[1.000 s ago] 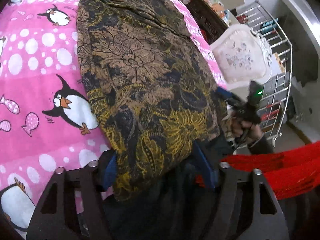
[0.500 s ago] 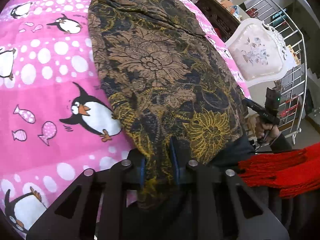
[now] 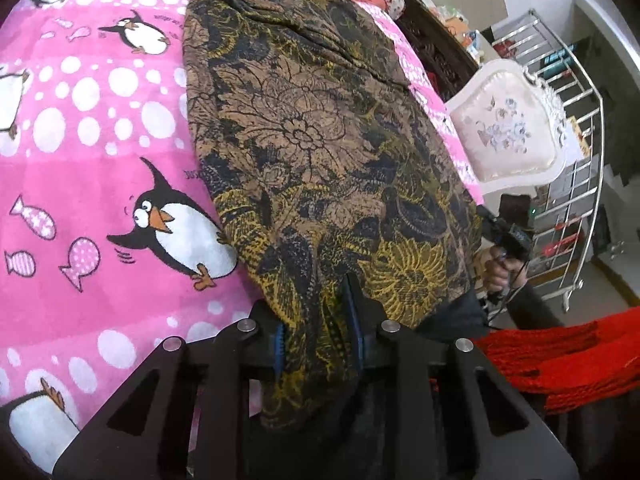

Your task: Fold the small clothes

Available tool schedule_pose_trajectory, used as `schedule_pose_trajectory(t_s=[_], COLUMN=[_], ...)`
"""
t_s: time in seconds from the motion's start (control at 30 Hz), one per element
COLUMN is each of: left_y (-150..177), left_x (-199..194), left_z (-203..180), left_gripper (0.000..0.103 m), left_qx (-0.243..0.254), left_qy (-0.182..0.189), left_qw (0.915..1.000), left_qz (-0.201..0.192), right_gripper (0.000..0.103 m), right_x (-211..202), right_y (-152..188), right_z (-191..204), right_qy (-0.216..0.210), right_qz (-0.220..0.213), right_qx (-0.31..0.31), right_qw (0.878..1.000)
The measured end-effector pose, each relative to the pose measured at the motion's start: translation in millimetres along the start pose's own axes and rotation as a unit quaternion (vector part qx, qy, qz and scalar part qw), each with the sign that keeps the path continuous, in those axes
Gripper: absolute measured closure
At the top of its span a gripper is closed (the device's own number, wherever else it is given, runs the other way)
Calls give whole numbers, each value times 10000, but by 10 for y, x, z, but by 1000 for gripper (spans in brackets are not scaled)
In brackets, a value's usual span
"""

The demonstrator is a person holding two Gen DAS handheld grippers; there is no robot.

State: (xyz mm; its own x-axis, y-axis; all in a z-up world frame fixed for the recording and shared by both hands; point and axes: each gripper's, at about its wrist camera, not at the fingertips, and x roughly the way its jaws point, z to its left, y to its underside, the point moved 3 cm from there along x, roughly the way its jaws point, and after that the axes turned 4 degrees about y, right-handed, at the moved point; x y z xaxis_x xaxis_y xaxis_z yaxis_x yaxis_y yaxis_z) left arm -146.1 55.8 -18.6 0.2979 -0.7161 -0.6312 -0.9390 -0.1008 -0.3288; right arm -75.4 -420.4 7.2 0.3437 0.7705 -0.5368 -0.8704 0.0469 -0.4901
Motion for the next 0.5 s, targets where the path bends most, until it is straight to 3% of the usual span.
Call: schedule_pose_trajectory(t_s=[0.1, 0.23, 0.3, 0.5], left_y=[9, -5, -59, -365], left_x=[-19, -28, -96, -658], left_z=[26, 6, -73, -378], left_gripper=[93, 98, 98, 99], left_qx=[-47, -39, 58, 378], left_qy=[-90, -94, -30, 385], left_qw=[9999, 9996, 9991, 9904], left_qz=[-118, -250, -416, -1274], right_gripper=[70, 79, 95, 98], right_x=[-30, -68, -81, -370], right_y=[43, 107, 89, -143], right_z=[-7, 70, 73, 436], right_qy=[58, 2, -66, -829], right_qz=[32, 174, 120, -821], right_qx=[5, -159, -174, -303], right_qw=[10000, 9997, 9998, 9927])
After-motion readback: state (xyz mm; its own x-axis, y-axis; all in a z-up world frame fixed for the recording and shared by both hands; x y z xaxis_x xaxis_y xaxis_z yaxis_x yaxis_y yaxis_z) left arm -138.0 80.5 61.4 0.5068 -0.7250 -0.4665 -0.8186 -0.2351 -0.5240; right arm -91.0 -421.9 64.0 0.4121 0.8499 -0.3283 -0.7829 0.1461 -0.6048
